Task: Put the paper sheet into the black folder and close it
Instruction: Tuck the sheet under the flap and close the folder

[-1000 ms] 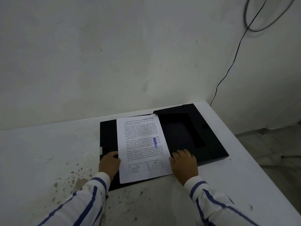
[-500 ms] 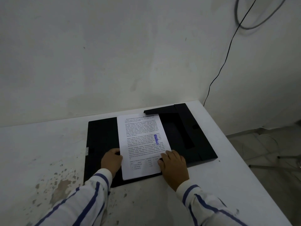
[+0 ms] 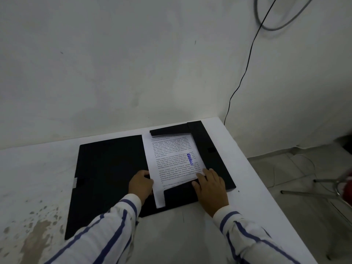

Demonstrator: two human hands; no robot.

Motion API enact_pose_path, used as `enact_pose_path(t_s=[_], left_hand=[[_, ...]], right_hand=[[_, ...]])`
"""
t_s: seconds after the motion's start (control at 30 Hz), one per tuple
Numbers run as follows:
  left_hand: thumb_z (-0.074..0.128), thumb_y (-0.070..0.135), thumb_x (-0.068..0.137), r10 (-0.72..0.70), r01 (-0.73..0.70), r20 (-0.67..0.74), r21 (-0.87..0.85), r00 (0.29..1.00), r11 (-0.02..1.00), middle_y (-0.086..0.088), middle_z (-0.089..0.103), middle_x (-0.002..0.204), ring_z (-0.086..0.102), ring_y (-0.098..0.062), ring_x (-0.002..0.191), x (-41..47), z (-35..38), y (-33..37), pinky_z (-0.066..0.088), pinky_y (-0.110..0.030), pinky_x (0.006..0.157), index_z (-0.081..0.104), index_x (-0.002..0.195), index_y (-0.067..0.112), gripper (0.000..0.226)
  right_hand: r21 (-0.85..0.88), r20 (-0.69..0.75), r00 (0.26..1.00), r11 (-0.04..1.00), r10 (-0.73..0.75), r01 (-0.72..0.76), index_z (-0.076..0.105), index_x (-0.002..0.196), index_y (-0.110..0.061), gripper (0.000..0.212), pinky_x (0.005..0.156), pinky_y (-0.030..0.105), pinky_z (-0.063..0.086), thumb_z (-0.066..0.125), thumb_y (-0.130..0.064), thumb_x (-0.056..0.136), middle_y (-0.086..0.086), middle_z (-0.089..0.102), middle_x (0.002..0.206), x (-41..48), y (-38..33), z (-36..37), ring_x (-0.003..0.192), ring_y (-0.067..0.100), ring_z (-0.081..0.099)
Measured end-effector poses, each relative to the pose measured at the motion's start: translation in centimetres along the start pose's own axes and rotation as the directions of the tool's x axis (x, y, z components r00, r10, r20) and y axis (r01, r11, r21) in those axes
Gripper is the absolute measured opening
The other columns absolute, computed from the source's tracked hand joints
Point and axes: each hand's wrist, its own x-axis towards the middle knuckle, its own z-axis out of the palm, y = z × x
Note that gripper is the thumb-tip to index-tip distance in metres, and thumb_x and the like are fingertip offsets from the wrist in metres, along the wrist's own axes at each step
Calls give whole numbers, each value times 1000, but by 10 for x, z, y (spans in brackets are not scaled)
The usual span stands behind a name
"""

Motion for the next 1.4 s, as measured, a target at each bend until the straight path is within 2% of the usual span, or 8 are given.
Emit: enact_pose_path(t_s=[0.37, 0.57, 0.73, 0.8, 1.0, 1.1, 1.3, 1.4], left_hand=[[53, 0, 87, 4, -4, 14, 7, 1000, 1000, -14, 68, 108, 68, -32, 95, -1, 45, 15, 61, -47, 81, 58, 121, 9, 36], [53, 2, 87, 18, -18, 2, 57, 1000, 998, -13, 68, 107, 68, -31, 93, -1, 53, 20, 60, -46, 82, 59, 120, 10, 35], [52, 3, 86, 41, -36, -27, 148, 999, 988, -14, 68, 113, 66, -30, 99, -1, 54, 22, 59, -43, 85, 60, 121, 11, 37], [52, 3, 86, 47, -40, -36, 170, 998, 985, -15, 69, 112, 66, -31, 99, 1, 55, 23, 58, -43, 86, 61, 119, 11, 36], [47, 1, 85, 70, -61, -37, 200, 997, 978, -16, 71, 107, 67, -32, 96, -1, 59, 25, 58, -43, 86, 65, 116, 7, 36], [47, 0, 86, 71, -62, -40, 193, 997, 979, -17, 71, 109, 67, -32, 98, 1, 58, 25, 58, -43, 87, 64, 119, 6, 37], [43, -3, 87, 95, -76, -65, 246, 993, 966, -17, 68, 118, 64, -31, 104, -2, 60, 28, 49, -26, 80, 60, 127, 6, 44], [43, -1, 85, 83, -68, -59, 225, 995, 972, -17, 68, 116, 65, -32, 102, 0, 60, 27, 56, -35, 87, 61, 127, 7, 46]], right_hand=[[100, 12, 999, 994, -40, 38, 64, 100, -18, 71, 87, 47, 52, 2, -53, 94, 10, 69, 111, 4, 12, 9, 108, 31, 63], [82, -43, 998, 995, -45, 49, 60, 112, -15, 61, 94, 52, 45, 18, -54, 91, 13, 64, 122, 17, 31, 6, 116, 35, 56], [40, 18, 1000, 999, 24, -25, 41, 133, -22, 61, 109, 58, 23, 26, -60, 88, 10, 35, 149, 30, 45, 4, 139, 36, 25], [42, 33, 999, 999, 22, -23, 36, 136, -22, 60, 110, 58, 21, 29, -58, 89, 9, 29, 152, 30, 46, 6, 141, 36, 18], [74, 8, 1000, 997, 19, -20, 38, 136, -21, 80, 109, 56, 25, 6, -64, 77, 11, 32, 151, 28, 44, 5, 140, 37, 20], [80, -1, 1000, 997, 21, -21, 40, 135, -21, 80, 109, 56, 26, 7, -64, 77, 12, 35, 149, 27, 43, 4, 140, 38, 23], [70, 13, 999, 997, 30, -31, 43, 133, -20, 69, 108, 56, 27, 18, -62, 84, 12, 37, 148, 27, 42, 5, 138, 38, 26], [74, 1, 999, 997, 32, -32, 45, 132, -20, 72, 107, 57, 29, 15, -62, 82, 13, 41, 146, 27, 43, 5, 137, 39, 29]])
